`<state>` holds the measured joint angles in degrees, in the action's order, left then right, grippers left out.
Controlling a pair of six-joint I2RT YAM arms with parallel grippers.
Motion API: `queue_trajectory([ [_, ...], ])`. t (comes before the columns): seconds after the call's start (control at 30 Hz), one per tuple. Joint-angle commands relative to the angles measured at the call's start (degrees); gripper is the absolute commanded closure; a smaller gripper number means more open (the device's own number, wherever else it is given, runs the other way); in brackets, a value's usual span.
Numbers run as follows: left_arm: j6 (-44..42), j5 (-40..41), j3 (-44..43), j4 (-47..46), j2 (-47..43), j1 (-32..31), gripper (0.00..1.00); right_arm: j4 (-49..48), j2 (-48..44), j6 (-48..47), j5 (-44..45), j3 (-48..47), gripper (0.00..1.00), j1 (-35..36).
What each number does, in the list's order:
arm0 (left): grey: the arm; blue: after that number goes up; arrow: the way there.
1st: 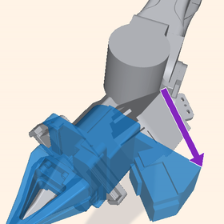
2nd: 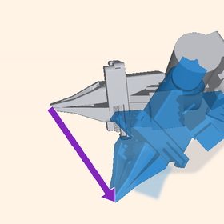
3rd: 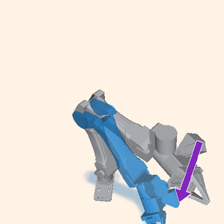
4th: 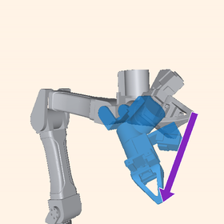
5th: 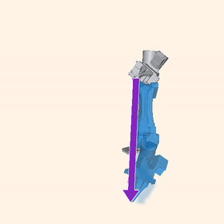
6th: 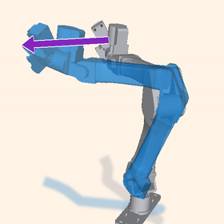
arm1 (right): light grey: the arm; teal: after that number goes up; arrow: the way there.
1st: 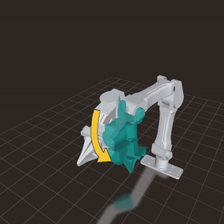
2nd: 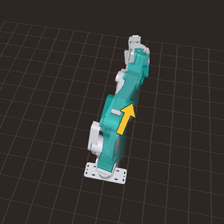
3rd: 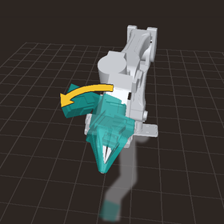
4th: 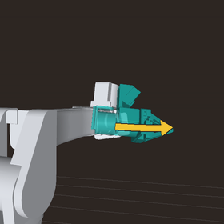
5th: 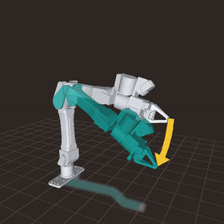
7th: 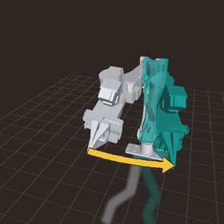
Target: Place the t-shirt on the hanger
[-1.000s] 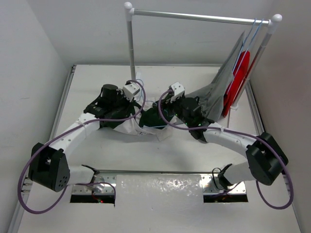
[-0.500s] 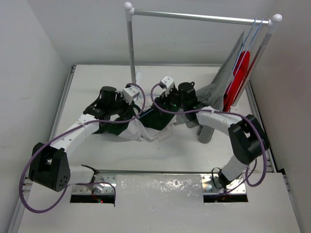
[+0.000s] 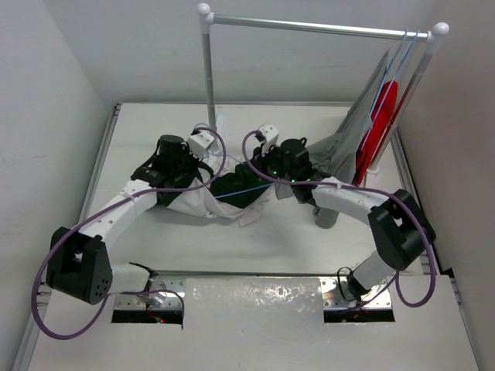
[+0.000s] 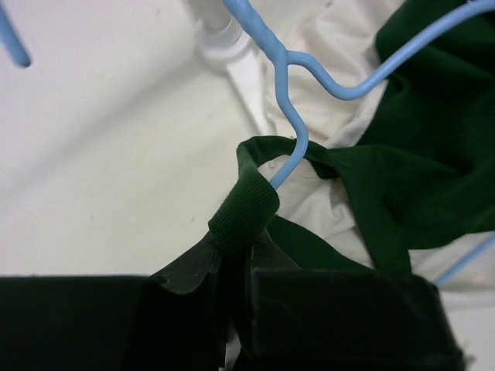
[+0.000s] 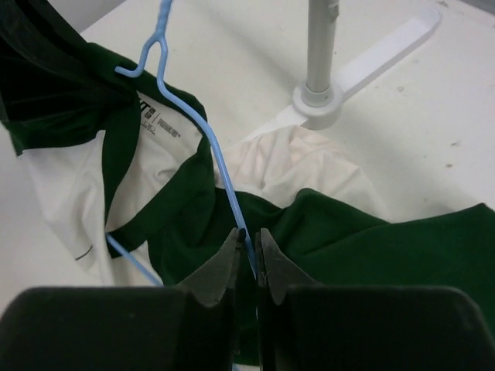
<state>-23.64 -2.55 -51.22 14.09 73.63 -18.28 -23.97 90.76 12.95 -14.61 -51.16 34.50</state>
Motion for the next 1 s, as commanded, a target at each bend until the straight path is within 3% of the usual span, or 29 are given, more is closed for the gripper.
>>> queue_trajectory([
  [0.0,4.74,-0.62,-1.08,-5.46,0.29,0.79,1.00,-4.31,4.50,9.78,7.40,-1.40,0.93,7.42],
  [0.1,6.14,-1.32,-0.90,-5.65,0.82,0.88,1.00,-12.58,8.54,17.00,5.56,0.08,0.93,7.60],
  [0.2,6.85,0.08,-0.64,-6.00,0.82,0.97,1.00,-22.14,6.90,18.86,7.73,5.60,0.77,7.69],
  [0.23,6.68,0.00,-0.63,-6.09,0.73,0.97,1.00,-21.92,5.93,18.17,7.76,6.41,0.77,7.69],
  [0.27,5.72,-0.61,-0.29,-6.09,0.82,0.97,1.00,-20.17,5.05,16.68,9.76,5.98,0.59,7.51],
  [0.33,4.05,-3.15,-0.11,-5.30,0.73,0.97,1.00,-9.42,3.55,9.49,10.82,0.73,0.42,6.46],
  [0.37,3.43,-4.12,-0.11,-4.25,0.73,0.97,1.00,-7.43,3.28,5.37,10.83,-1.82,0.26,5.67],
  [0.47,1.41,-4.58,-0.46,-3.02,-0.06,0.97,1.00,-3.03,3.11,1.30,10.74,-4.03,0.01,3.74],
  [0.7,4.47,5.88,-1.16,-4.68,-0.85,1.76,1.00,1.91,-3.12,-2.06,14.52,-4.31,0.01,-0.14],
  [0.87,11.42,6.41,-4.58,-4.77,-1.12,3.60,1.00,-11.70,-10.77,5.94,10.84,7.27,0.01,-0.31],
  [0.97,12.38,6.33,-5.91,-4.16,-0.85,3.78,1.00,-14.80,-13.93,5.78,6.71,7.48,0.03,-0.75],
])
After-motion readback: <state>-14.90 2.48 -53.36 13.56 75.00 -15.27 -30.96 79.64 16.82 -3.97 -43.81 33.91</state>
